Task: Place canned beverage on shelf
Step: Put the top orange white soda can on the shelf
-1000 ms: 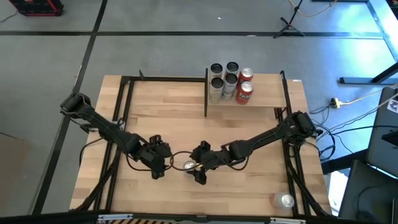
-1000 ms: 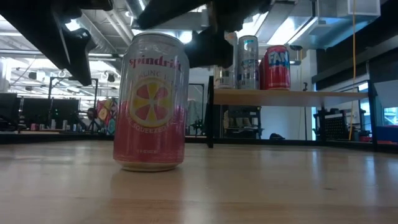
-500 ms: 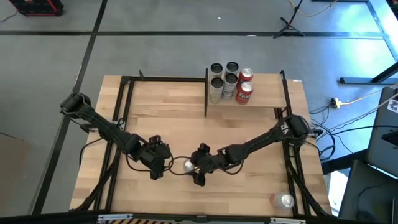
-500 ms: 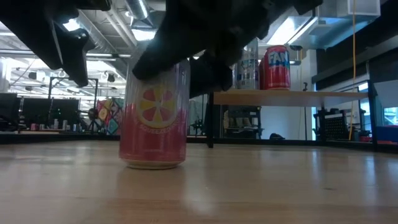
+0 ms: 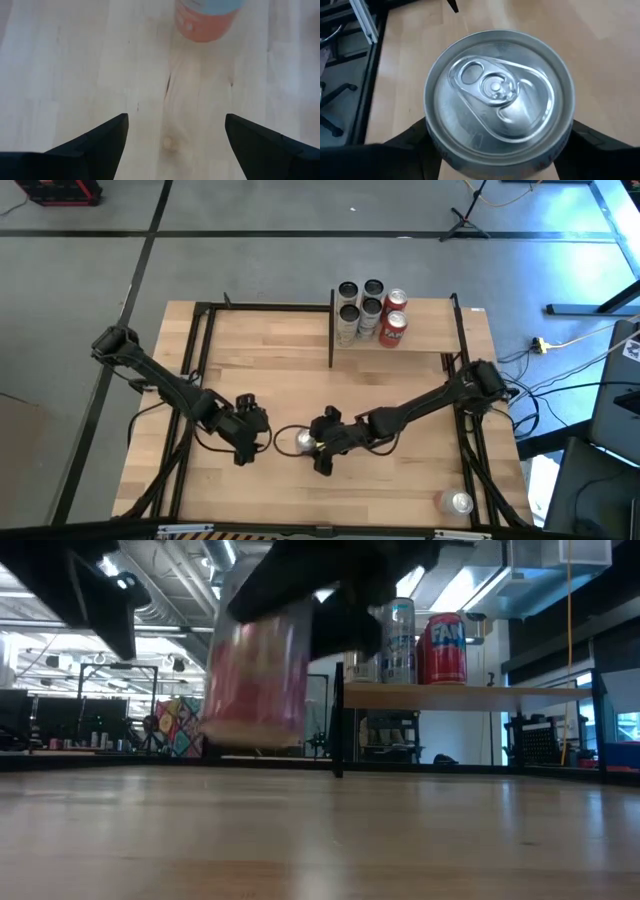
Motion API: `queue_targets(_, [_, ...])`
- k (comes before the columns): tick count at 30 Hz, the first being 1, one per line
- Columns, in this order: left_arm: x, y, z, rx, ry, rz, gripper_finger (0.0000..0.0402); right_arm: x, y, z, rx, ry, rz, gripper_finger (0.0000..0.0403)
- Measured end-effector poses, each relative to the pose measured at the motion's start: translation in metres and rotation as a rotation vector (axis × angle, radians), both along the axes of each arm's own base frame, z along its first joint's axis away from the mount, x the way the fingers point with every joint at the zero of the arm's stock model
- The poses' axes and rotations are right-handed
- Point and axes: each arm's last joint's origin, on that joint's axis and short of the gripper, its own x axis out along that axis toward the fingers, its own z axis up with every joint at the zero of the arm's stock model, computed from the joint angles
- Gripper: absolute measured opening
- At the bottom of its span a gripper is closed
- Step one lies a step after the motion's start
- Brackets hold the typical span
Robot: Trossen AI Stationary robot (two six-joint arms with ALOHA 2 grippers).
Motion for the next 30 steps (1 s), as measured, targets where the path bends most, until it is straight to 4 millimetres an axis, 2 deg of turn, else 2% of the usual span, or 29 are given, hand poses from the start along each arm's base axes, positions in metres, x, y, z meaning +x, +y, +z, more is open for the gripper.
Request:
queue_targets(4, [-0.012, 0.007, 0.018, -0.035, -0.055, 0.006, 0.0329, -0.013, -0.005, 0.024, -0.004, 0.014, -0.002, 0.0263])
queue_targets(12, [-0.027, 0.016, 0.041, -0.096, -0.159, 0.006, 0.0329, -0.064, -0.032, 0.098, -0.025, 0.005, -0.057, 0.0263])
queue_targets(16, [-0.025, 0.015, 0.046, -0.109, -0.215, 0.016, 0.0329, -0.103, -0.051, 0.134, -0.068, -0.002, -0.11, 0.0263])
queue_targets(21, [-0.019, 0.016, 0.051, -0.081, -0.315, 0.064, 0.0329, -0.157, -0.078, 0.168, -0.151, 0.01, -0.168, 0.0263])
queue_targets(26, [-0.014, 0.025, 0.052, -0.014, -0.354, 0.15, 0.0329, -0.21, -0.111, 0.194, -0.199, -0.011, -0.225, 0.0263])
queue_targets(30, [-0.01, 0.035, 0.053, -0.001, -0.371, 0.232, 0.0329, -0.248, -0.135, 0.207, -0.242, -0.037, -0.279, 0.0263])
